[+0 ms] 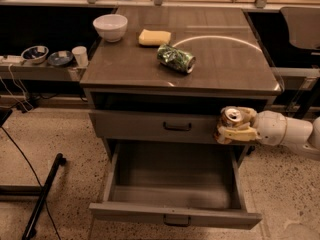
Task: Place orange can into middle drawer
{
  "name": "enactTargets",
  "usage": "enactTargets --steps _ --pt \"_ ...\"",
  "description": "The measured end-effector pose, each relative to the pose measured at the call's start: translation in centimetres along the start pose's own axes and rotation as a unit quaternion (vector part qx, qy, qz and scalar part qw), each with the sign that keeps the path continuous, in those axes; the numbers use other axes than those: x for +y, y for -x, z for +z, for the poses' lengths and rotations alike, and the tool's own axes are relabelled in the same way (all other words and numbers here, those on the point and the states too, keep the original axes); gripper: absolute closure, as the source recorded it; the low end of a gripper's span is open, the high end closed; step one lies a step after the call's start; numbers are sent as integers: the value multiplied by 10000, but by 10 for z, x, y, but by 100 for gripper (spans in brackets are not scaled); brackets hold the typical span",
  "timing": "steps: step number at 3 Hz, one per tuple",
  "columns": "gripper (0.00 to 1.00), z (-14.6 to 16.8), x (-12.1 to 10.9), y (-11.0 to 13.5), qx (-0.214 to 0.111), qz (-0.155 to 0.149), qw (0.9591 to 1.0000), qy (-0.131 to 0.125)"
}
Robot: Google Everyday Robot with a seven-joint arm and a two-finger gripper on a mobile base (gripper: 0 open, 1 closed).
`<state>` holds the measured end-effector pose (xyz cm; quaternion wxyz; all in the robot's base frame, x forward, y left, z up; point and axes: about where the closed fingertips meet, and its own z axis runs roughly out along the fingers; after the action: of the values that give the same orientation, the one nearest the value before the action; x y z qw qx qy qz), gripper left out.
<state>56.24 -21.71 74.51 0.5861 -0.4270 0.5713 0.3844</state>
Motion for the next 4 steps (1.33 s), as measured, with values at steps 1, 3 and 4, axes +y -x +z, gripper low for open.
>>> enactTargets --steps 1,3,4 --pt "100 1 10 -25 204 208 9995 96" --pt "100 5 83 -127 725 234 9962 413" --pt "100 7 86 -128 728 238 9961 447"
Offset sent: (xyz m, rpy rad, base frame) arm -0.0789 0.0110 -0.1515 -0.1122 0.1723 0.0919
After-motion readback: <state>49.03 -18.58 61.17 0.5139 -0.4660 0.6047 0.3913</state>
